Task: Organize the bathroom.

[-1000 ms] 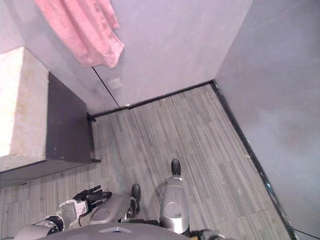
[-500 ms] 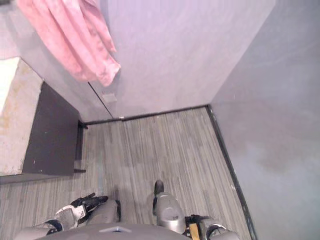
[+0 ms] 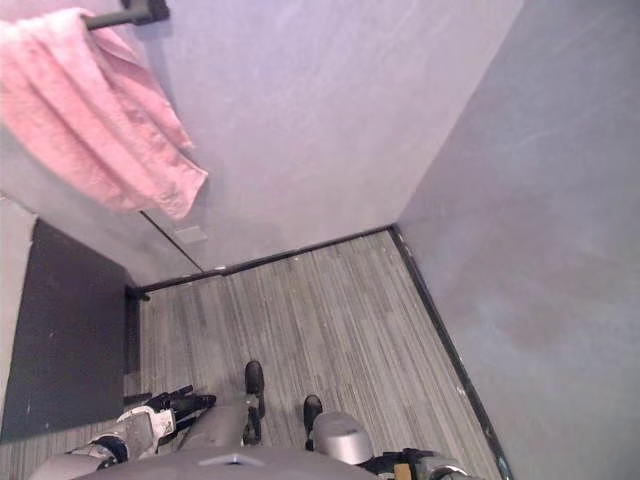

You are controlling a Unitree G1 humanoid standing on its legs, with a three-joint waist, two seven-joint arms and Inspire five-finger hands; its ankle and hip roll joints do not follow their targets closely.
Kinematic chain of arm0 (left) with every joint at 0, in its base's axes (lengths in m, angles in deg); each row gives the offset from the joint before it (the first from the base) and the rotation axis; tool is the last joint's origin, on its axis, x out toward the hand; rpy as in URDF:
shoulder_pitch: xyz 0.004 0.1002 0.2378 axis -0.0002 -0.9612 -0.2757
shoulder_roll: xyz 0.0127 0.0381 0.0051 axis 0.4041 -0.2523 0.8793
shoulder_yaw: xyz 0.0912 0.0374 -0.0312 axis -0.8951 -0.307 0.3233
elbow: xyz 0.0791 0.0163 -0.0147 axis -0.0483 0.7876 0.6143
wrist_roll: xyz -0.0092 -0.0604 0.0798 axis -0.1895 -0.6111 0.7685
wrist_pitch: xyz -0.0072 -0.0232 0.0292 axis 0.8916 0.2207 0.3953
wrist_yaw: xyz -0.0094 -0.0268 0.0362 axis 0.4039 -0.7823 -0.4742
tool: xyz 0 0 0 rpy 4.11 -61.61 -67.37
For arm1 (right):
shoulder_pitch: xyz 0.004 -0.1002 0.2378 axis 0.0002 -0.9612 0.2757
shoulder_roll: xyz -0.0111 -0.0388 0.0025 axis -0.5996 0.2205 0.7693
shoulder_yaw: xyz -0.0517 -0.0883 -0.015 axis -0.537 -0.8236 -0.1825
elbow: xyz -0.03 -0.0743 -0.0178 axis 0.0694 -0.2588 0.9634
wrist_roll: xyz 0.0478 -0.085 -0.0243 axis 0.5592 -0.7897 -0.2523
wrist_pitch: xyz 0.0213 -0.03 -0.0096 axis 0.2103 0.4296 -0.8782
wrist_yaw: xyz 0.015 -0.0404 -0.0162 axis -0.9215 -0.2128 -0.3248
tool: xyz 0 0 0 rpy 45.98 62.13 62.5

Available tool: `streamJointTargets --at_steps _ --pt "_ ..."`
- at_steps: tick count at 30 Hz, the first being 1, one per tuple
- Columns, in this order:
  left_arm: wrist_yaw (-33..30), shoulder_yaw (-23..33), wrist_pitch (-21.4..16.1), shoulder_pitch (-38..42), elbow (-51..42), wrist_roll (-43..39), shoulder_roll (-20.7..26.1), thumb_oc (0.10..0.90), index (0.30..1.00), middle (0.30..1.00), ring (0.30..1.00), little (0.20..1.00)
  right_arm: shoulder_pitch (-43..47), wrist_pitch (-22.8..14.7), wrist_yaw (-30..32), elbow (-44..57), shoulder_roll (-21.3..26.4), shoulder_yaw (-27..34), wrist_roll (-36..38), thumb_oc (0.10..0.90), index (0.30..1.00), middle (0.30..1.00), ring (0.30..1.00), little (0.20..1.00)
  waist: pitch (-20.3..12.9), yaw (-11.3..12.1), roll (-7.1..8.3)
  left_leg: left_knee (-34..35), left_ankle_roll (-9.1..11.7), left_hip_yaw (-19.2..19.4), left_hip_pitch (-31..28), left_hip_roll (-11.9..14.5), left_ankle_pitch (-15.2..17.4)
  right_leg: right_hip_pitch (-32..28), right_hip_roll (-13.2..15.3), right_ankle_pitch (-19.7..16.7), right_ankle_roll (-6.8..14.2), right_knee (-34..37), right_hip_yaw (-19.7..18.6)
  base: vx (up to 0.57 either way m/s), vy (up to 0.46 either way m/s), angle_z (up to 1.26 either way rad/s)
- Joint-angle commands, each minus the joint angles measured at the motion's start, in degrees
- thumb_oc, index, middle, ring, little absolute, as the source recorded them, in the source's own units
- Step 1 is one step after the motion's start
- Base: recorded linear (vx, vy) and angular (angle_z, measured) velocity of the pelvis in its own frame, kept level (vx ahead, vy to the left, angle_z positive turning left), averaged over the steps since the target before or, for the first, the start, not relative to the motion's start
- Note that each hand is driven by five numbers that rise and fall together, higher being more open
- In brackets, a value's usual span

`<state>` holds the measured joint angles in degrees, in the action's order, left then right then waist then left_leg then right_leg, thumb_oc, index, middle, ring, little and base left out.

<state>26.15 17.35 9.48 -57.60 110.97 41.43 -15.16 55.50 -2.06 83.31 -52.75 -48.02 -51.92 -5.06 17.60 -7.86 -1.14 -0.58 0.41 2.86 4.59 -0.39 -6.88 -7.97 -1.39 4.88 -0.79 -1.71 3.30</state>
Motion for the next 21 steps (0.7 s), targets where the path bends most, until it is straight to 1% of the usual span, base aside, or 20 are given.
streamJointTargets --at_steps 1,4,5,6,7,8,9,10,11,12,13,14,15,16,18,19,21 --pt "-2.5 -3.4 1.9 -6.1 0.5 -0.4 2.0 0.800 0.900 0.900 0.900 0.900 -3.0 0.2 -0.4 0.8 0.7 -0.3 -0.1 0.800 0.900 0.900 0.900 0.900 1.3 2.6 -1.64 -10.4 -0.2 -0.8 3.8 -0.6 8.8 9.7 4.5 1.7 3.3 -8.1 -1.4 0.05 0.096 -0.12" --pt "-2.7 -3.2 1.6 -6.2 0.2 -0.5 2.0 0.800 0.900 0.900 0.900 0.900 -2.9 0.0 -0.1 1.0 0.8 -0.3 -0.2 0.800 0.900 0.900 0.900 0.900 1.5 2.6 -1.69 -10.3 -0.5 -0.8 3.7 -0.8 9.1 9.9 4.6 1.7 3.4 -8.3 -1.5 0.04 0.056 -0.21" --pt "-2.9 -3.2 1.7 -6.3 -0.1 -0.8 2.1 0.800 0.900 0.900 0.900 0.900 -2.8 -0.2 0.1 1.1 0.8 -0.4 -0.4 0.800 0.900 0.900 0.900 0.900 1.6 2.9 -1.69 -10.1 -0.7 -0.9 3.5 -1.2 9.3 10.0 5.0 1.5 3.7 -8.1 -1.2 0.05 0.054 -0.29" --pt "-2.9 -2.6 1.6 -6.6 -0.5 -1.5 2.2 0.800 0.900 0.900 0.900 0.900 -2.4 0.1 0.3 1.4 0.8 -0.5 -1.5 0.800 0.900 0.900 0.900 0.900 1.9 3.6 -1.81 -9.8 -1.1 -0.9 3.1 -1.7 9.7 10.6 5.8 2.2 4.3 -9.9 0.6 0.05 0.054 -0.29" --pt "-2.9 -2.6 1.6 -6.6 -0.5 -1.5 2.2 0.800 0.900 0.900 0.900 0.900 -2.4 0.1 0.3 1.4 0.8 -0.5 -1.5 0.800 0.900 0.900 0.900 0.900 1.9 3.6 -1.81 -9.8 -1.1 -0.9 3.1 -1.7 9.7 10.6 5.8 2.2 4.3 -9.9 0.6 0.04 0.057 -0.22" --pt "-2.8 -1.6 1.6 -7.3 -0.8 -1.5 2.6 0.800 0.900 0.900 0.900 0.900 -1.6 0.0 0.3 1.3 0.8 -0.8 -3.8 0.800 0.900 0.900 0.900 0.900 2.6 4.0 -2.63 -10.0 -2.3 0.0 2.3 -1.1 10.4 15.9 6.2 1.9 5.5 -21.2 1.1 0.08 -0.046 -0.30" --pt "-2.4 -1.4 0.8 -7.6 -0.9 -1.7 2.8 0.800 0.900 0.900 0.900 0.900 -0.7 -0.2 -0.6 1.1 1.0 -1.1 -4.7 0.800 0.900 0.900 0.900 0.900 3.6 3.7 -2.72 -11.7 -2.4 0.3 1.6 -0.7 11.8 20.1 8.6 -1.7 6.5 -21.4 -0.7 0.08 -0.046 -0.30" --pt "-2.4 -1.4 0.8 -7.6 -0.9 -1.7 2.8 0.800 0.900 0.900 0.900 0.900 -0.7 -0.2 -0.6 1.1 1.0 -1.1 -4.7 0.800 0.900 0.900 0.900 0.900 3.6 3.7 -2.72 -11.7 -2.4 0.3 1.6 -0.7 11.8 20.1 8.6 -1.7 6.5 -21.4 -0.7 0.10 -0.137 -0.73" --pt "-2.3 -1.8 0.6 -7.3 -1.0 -1.7 2.8 0.800 0.900 0.900 0.900 0.900 -0.3 -0.2 -0.8 1.1 1.1 -1.2 -5.1 0.800 0.900 0.900 0.900 0.900 4.0 3.5 -2.20 -12.2 -2.3 0.5 1.4 -1.1 12.8 20.4 11.0 -4.8 7.4 -15.5 -1.3 0.10 -0.178 -0.83" --pt "-1.8 -2.7 0.1 -6.7 -1.1 -2.5 2.8 0.800 0.900 0.900 0.900 0.900 0.3 -0.6 -0.8 1.1 1.3 -1.2 -5.6 0.800 0.900 0.900 0.900 0.900 4.4 2.9 -1.41 -12.2 -2.0 0.3 1.1 -1.8 14.3 21.4 14.4 -11.5 8.9 -6.5 -3.3 0.10 -0.178 -0.83" --pt "-1.8 -2.7 0.1 -6.7 -1.1 -2.5 2.8 0.800 0.900 0.900 0.900 0.900 0.3 -0.6 -0.8 1.1 1.3 -1.2 -5.6 0.800 0.900 0.900 0.900 0.900 4.4 2.9 -1.41 -12.2 -2.0 0.3 1.1 -1.8 14.3 21.4 14.4 -11.5 8.9 -6.5 -3.3 0.12 -0.224 -0.01" --pt "-1.5 -3.4 0.7 -6.8 -2.1 -3.3 3.4 0.800 0.900 0.900 0.900 0.900 0.9 -0.4 -0.4 1.2 1.2 -1.2 -5.8 0.800 0.900 0.900 0.900 0.900 5.4 2.2 -2.14 -12.7 -2.0 -1.3 1.2 -0.8 15.2 23.3 12.4 -11.2 7.8 -9.4 -6.8 0.13 -0.198 0.40" --pt "-1.7 -3.9 1.1 -6.8 -2.5 -3.0 3.8 0.800 0.900 0.900 0.900 0.900 0.9 -0.4 0.0 1.2 1.1 -1.3 -5.2 0.800 0.900 0.900 0.900 0.900 5.4 1.7 -2.18 -13.3 -1.9 -1.4 1.4 0.2 15.3 24.0 11.5 -9.5 8.1 -10.8 -7.6 0.29 -0.367 0.80" --pt "-0.1 -4.7 0.9 -6.9 -2.6 -1.2 3.9 0.800 0.900 0.900 0.900 0.900 0.4 -1.2 0.2 1.1 1.2 -1.1 -1.8 0.800 0.900 0.900 0.900 0.900 4.7 1.0 -1.75 -14.0 -1.3 -1.3 0.8 1.9 14.8 22.4 11.1 -7.4 8.5 -10.1 -6.8 0.29 -0.321 0.80" --pt "0.7 -6.0 0.9 -6.8 -3.1 -0.6 3.8 0.800 0.900 0.900 0.900 0.900 -0.1 -1.5 0.7 1.6 1.7 -0.1 -1.6 0.800 0.900 0.900 0.900 0.900 4.4 0.6 -1.52 -13.6 -1.2 -1.4 0.3 2.8 14.3 21.3 11.2 -6.4 8.2 -10.1 -5.8 0.20 -0.182 0.97" --pt "1.3 -6.4 1.3 -6.1 -3.7 -3.6 3.4 0.800 0.900 0.900 0.900 0.900 -0.5 -2.1 1.2 1.7 2.3 0.4 -2.4 0.800 0.900 0.900 0.900 0.900 4.2 0.3 -1.59 -12.9 -1.1 -0.9 -0.1 3.6 13.5 21.1 11.3 -6.0 7.8 -10.5 -4.7 0.10 -0.067 1.12" --pt "2.0 -6.4 1.4 -5.2 -3.9 -5.4 3.3 0.800 0.900 0.900 0.900 0.900 -0.6 -3.1 1.5 1.6 2.7 0.4 -3.5 0.800 0.900 0.900 0.900 0.900 4.1 0.0 -1.73 -12.1 -0.9 -0.4 -0.4 4.1 13.1 20.9 11.2 -5.6 7.4 -10.3 -4.2 0.08 -0.034 1.05"
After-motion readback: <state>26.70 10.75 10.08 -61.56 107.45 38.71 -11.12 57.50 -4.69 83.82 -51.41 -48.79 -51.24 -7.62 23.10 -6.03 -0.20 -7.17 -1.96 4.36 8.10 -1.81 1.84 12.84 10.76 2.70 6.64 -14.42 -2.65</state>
